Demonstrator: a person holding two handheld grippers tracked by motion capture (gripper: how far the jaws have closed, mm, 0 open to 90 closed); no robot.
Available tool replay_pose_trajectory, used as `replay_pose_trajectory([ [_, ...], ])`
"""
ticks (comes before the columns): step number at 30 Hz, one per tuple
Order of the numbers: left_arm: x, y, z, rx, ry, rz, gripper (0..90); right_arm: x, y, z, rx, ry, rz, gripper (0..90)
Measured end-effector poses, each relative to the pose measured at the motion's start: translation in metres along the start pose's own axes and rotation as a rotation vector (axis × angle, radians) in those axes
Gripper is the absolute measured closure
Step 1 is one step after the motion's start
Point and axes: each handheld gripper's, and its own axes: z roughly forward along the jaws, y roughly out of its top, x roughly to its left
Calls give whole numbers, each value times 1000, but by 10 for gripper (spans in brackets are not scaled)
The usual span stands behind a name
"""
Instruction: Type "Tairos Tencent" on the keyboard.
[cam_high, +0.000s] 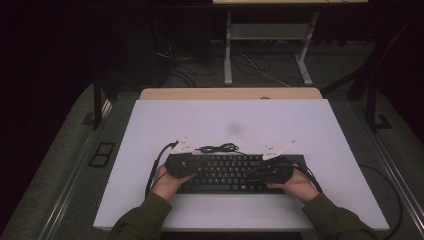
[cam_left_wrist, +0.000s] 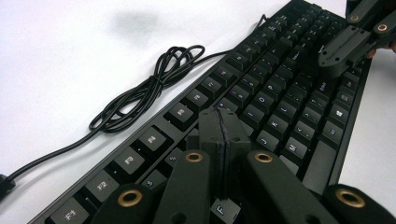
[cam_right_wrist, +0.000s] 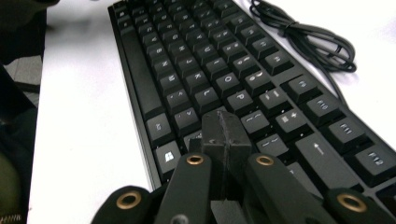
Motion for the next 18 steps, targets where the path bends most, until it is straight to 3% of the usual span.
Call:
replay_pose_trajectory([
  [6, 0, 0, 0, 7, -3, 0, 888, 1, -2, 3, 44, -3, -22, 896],
  [18, 1, -1, 2, 21, 0, -1, 889, 2, -4, 5, 81, -3, -41, 897],
])
